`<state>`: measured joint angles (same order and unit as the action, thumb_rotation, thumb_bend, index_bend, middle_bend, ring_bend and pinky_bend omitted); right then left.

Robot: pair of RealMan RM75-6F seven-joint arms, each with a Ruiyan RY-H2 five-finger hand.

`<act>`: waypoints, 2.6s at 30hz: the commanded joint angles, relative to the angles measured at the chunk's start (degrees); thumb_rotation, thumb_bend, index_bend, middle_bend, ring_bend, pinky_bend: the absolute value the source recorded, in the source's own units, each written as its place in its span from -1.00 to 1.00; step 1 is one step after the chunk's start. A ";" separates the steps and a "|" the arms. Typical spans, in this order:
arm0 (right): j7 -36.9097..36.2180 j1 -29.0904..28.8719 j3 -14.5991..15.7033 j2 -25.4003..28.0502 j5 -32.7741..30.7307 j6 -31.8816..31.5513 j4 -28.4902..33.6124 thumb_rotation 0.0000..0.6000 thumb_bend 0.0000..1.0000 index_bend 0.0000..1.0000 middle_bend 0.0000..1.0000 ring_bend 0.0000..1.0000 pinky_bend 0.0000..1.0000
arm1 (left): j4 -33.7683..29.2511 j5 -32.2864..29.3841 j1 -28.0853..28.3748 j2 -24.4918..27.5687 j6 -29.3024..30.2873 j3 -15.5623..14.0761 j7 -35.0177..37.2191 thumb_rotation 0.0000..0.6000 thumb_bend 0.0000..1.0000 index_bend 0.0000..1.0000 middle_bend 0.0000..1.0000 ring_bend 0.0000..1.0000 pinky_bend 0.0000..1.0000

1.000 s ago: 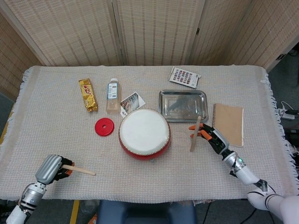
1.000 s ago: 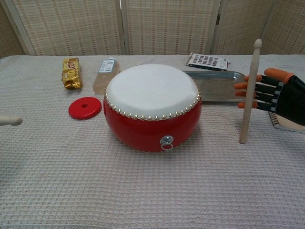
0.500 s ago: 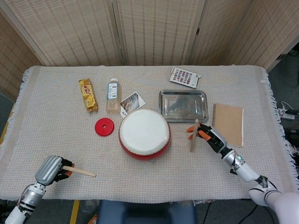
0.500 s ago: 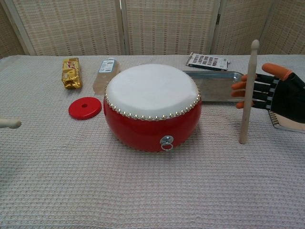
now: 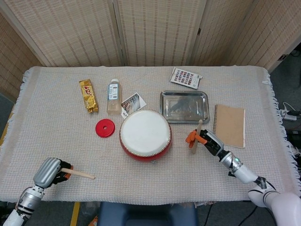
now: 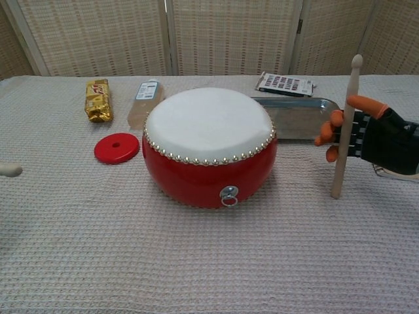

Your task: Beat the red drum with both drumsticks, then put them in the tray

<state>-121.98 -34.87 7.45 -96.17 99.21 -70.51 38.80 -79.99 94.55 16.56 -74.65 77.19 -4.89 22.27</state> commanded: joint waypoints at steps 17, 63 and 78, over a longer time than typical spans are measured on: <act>7.64 1.86 2.49 -1.92 -0.98 2.08 0.28 0.16 -0.48 0.46 0.21 -0.03 0.20 | -0.33 0.27 0.12 -0.24 -0.32 -0.06 -0.49 1.00 0.42 1.00 1.00 0.99 1.00; 34.19 0.18 -1.07 -3.37 -4.01 4.87 6.84 1.00 0.46 1.00 1.00 1.00 1.00 | 0.67 0.32 0.95 -0.53 -1.35 0.21 -0.53 1.00 0.42 1.00 1.00 0.98 1.00; 83.48 -10.24 -7.27 30.16 -11.24 20.76 46.31 1.00 0.47 1.00 1.00 1.00 1.00 | -3.52 0.63 7.04 5.21 -2.38 6.13 -7.24 1.00 0.42 1.00 1.00 0.99 1.00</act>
<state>-50.64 -40.17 4.01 -76.76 93.14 -57.84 73.92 -82.63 96.10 22.42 -70.25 75.79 0.01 15.95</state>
